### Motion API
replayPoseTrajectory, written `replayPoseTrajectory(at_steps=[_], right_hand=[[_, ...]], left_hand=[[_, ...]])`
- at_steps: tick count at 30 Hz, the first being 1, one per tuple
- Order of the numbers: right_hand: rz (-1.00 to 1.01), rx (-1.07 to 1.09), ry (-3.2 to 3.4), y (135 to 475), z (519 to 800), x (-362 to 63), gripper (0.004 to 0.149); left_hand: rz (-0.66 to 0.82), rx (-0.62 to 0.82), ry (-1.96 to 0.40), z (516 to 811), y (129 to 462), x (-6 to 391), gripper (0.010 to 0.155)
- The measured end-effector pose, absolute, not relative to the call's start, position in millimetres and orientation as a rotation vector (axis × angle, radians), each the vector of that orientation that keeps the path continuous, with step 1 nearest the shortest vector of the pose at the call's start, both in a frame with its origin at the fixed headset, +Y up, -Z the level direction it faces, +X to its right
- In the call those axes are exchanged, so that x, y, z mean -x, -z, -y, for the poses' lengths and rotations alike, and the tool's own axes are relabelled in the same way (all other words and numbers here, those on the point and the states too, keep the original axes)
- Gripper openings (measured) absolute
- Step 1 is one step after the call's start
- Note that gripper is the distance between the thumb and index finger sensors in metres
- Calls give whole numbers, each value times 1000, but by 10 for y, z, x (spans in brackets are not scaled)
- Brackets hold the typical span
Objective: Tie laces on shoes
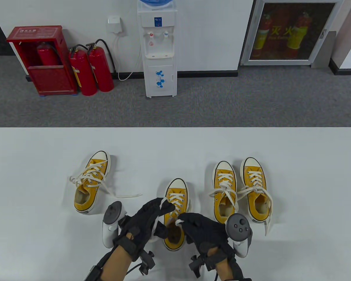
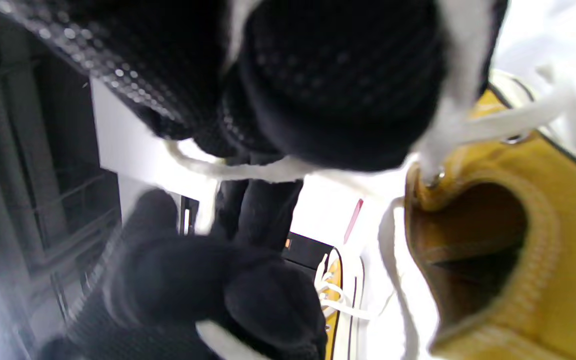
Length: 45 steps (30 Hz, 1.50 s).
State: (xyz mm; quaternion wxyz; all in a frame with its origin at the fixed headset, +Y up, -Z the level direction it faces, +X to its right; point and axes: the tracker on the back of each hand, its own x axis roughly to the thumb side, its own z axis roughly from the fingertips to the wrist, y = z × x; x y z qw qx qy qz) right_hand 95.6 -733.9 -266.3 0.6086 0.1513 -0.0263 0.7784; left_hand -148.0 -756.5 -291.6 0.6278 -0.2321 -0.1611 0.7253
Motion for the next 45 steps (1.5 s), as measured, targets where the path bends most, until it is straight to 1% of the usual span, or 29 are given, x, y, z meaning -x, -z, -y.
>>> replayPoseTrajectory(at_steps=[2,3,5,8,11,14,17,19,23,27,29,31,35,40,45], right_hand=[[92,-381,-1814,2618,7297,-902,41],[138,-382,-1841,2584,7271,-883,40],[200,-399,-1877,2548,7236,-866,40],[274,-435,-1899,2504,7193,-851,40],[312,-452,-1905,2484,7163,-858,40],[357,-418,-1912,2483,7143,-901,40],[384,-371,-1886,2501,7116,-989,40],[375,-346,-1875,2519,7109,-1050,40],[356,-286,-1846,2557,7142,-1131,41],[355,-284,-1866,2564,7144,-1134,41],[353,-300,-1896,2567,7152,-1127,41],[335,-296,-1902,2584,7179,-1125,41],[304,-278,-1906,2630,7267,-1138,41],[265,-275,-1992,2664,7401,-1081,42],[254,-251,-2110,2664,7454,-1036,44]], left_hand=[[393,571,-1648,7579,2891,1403,73],[419,592,-1642,7583,2880,1366,75],[445,622,-1612,7578,2860,1322,73],[417,612,-1568,7583,2833,1289,71],[401,608,-1586,7573,2824,1283,70],[361,538,-1536,7529,2822,1319,70],[355,412,-1376,7432,2825,1363,68],[394,346,-1261,7375,2821,1369,67],[444,266,-1040,7249,2762,1300,62],[461,204,-885,7204,2729,1262,61],[472,195,-809,7198,2733,1251,56],[473,191,-820,7205,2739,1255,52],[460,239,-948,7226,2756,1271,44],[440,305,-1088,7282,2772,1284,42],[389,345,-1208,7359,2809,1340,41]])
